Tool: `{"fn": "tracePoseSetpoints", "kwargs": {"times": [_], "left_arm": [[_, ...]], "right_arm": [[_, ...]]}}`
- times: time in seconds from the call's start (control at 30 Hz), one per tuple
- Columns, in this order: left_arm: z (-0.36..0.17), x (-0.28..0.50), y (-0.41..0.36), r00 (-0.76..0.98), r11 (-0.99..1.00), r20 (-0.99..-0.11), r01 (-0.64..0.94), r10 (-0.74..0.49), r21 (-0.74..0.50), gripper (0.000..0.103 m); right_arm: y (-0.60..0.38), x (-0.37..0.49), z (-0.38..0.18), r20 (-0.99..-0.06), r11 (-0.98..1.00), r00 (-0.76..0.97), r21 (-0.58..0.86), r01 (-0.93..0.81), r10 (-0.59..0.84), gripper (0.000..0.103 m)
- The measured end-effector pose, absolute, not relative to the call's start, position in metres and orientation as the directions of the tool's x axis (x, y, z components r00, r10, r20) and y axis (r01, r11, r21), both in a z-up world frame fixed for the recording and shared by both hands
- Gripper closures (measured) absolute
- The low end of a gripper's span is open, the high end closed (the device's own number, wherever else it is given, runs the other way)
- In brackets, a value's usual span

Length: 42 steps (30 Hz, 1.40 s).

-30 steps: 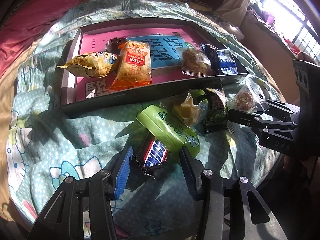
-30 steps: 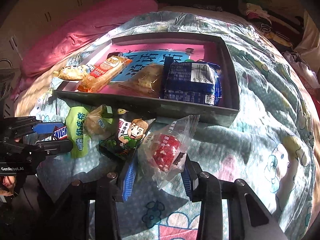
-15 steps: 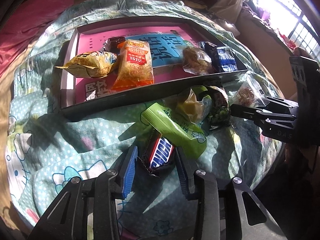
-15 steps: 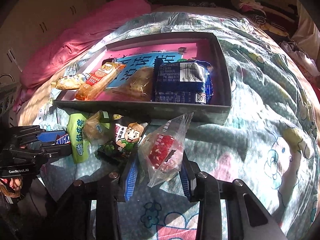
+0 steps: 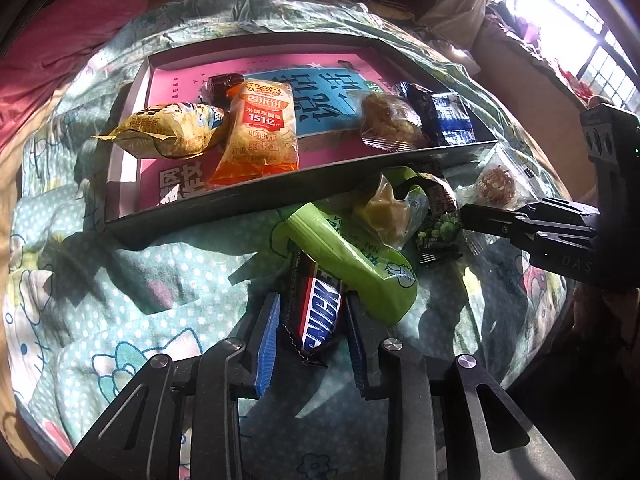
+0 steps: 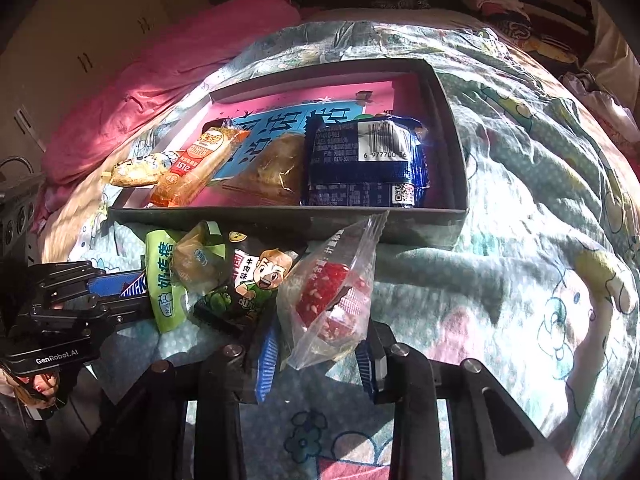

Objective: Organize snacks
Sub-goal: 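Lift and carry the Snickers bar and candy bag over the tray with both tools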

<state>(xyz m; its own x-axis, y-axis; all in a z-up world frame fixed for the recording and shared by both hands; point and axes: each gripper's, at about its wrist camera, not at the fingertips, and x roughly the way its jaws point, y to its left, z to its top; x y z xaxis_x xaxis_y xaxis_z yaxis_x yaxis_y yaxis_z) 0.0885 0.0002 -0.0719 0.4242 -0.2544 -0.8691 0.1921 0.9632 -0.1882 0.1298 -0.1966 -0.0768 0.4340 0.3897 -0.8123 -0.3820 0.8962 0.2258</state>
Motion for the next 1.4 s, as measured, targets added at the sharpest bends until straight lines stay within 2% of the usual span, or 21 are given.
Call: {"fn": "tracePoseSetpoints", "kwargs": {"times": [0.27,1.0,1.4], "left_arm": [[-0.058,0.076,0.026,0.444,0.964,-0.855,0.134,-0.267,-0.231,0.071],[0.005,0.07,0.043,0.594,0.964,-0.764,0.088,-0.252,-0.249,0.071],[0.017,0.083,0.034,0.617,0.963,-0.744,0.089,-0.255,-0.256,0.071]], "right_arm": [[-0.216,0.124,-0.06,-0.757,0.891,0.484,0.299,-0.341,0.439,0.069],[-0.215,0.116,-0.027,-0.645,0.861,0.574,0.322,-0.394,0.504,0.069],[-0.209,0.118,-0.017,-0.608,0.84,0.584,0.336,-0.426,0.539,0.069]]}}
